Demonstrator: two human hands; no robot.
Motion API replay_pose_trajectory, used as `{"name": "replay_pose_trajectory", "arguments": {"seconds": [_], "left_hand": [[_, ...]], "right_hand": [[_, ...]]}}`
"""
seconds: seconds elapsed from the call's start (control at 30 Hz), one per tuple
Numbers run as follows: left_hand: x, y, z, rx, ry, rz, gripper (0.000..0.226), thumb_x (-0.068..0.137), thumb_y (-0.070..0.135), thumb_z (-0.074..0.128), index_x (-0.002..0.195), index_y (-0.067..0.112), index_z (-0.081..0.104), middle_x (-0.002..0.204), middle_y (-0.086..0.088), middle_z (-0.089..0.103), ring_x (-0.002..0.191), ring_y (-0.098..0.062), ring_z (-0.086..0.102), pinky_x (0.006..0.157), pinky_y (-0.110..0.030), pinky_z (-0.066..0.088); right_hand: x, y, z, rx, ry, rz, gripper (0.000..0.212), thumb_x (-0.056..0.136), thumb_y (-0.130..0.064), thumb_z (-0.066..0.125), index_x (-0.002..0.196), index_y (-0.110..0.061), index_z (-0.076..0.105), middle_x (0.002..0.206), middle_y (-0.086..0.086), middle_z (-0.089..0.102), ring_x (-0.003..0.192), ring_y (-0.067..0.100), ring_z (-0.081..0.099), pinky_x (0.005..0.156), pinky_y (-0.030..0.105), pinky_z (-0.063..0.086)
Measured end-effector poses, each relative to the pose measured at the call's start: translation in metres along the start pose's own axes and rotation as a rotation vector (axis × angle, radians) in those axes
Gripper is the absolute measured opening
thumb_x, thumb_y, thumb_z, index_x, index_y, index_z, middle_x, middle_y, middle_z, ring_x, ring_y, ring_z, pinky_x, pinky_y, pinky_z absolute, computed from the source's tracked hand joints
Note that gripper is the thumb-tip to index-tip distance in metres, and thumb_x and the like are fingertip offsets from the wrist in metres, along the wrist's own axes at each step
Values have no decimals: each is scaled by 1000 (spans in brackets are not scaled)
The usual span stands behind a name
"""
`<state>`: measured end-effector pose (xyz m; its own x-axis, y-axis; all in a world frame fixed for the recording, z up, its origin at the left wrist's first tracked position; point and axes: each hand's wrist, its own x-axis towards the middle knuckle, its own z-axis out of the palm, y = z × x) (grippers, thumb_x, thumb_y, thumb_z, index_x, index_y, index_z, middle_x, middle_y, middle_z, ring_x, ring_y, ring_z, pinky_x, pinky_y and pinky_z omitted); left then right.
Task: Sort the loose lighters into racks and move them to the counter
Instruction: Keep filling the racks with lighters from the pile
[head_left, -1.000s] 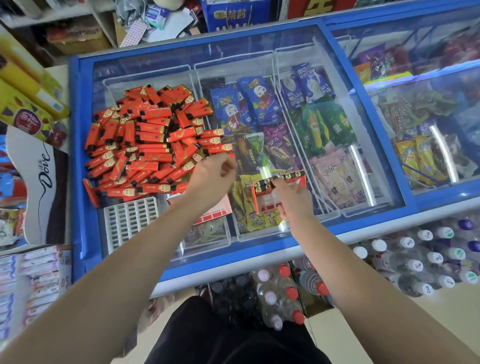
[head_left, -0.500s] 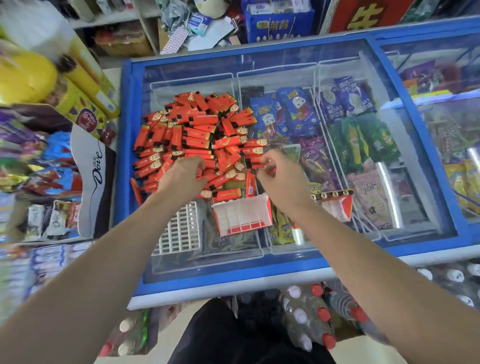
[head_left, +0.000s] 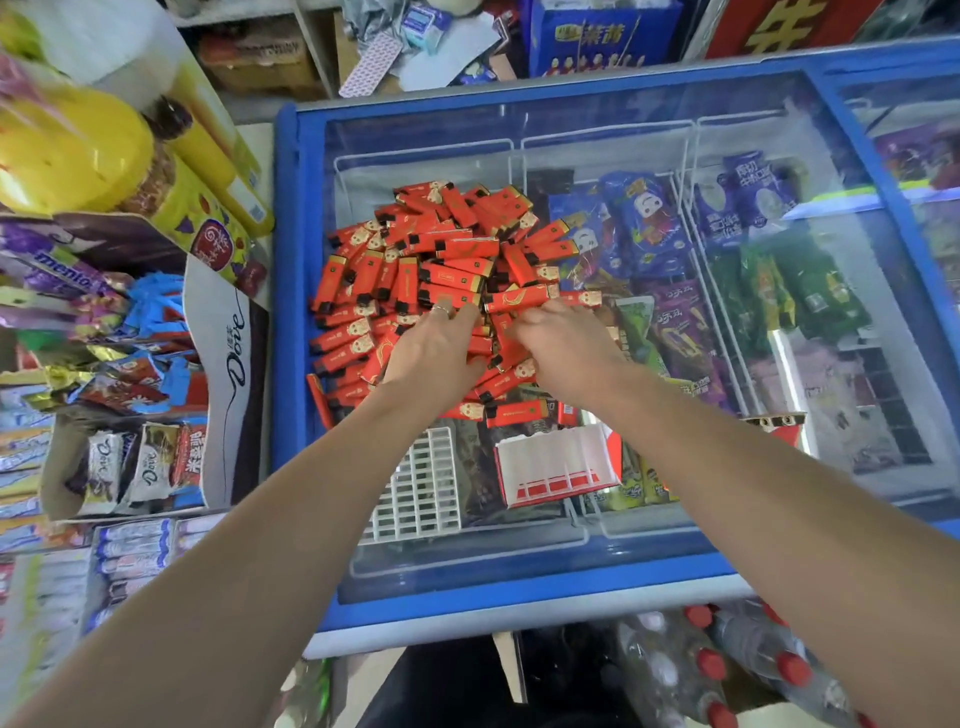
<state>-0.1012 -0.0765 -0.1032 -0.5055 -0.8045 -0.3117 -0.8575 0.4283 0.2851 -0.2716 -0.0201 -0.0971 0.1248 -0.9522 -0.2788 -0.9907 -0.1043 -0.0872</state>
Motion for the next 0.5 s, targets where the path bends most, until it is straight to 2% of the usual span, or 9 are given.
{"name": "replay_pose_trajectory", "arguments": {"seconds": [0.07,0.13,0.27,0.4,0.5], "left_hand": [[7,-1,-2,5,11,23,49,100,27,64,145,18,46,137,-12,46,114,-32,59,74,-38,46],[15,-1,-6,11,35,69,52,102,23,60,151,17,43,141,-13,44,120,-33,56,86,-44,53],[36,6,-15,88,15,153,52,106,22,52,156,16,39,152,-10,41,133,-32,49,103,-47,51],[53,15,-17,197,-7,239,43,106,25,54,147,13,46,144,-9,48,130,-30,51,99,-43,49],[60,18,-14,258,-24,272,42,105,26,58,142,12,46,136,-10,53,123,-30,56,92,-41,50]], "right_hand": [[4,-4,5,-117,-15,-44,41,94,-12,59,133,-22,62,129,-1,63,124,25,49,104,40,37],[6,-7,9,-184,-18,-52,38,96,-13,55,132,-22,62,128,0,62,122,25,51,102,39,37],[12,-9,11,-245,-28,-36,35,97,-24,60,131,-20,59,123,1,62,118,25,55,103,39,38],[11,-5,16,-216,-14,-62,53,92,-21,66,142,-17,50,130,2,63,122,26,56,107,39,38],[7,-1,20,-199,0,-59,54,94,-16,63,146,-15,47,131,4,64,123,26,54,108,38,36]]}}
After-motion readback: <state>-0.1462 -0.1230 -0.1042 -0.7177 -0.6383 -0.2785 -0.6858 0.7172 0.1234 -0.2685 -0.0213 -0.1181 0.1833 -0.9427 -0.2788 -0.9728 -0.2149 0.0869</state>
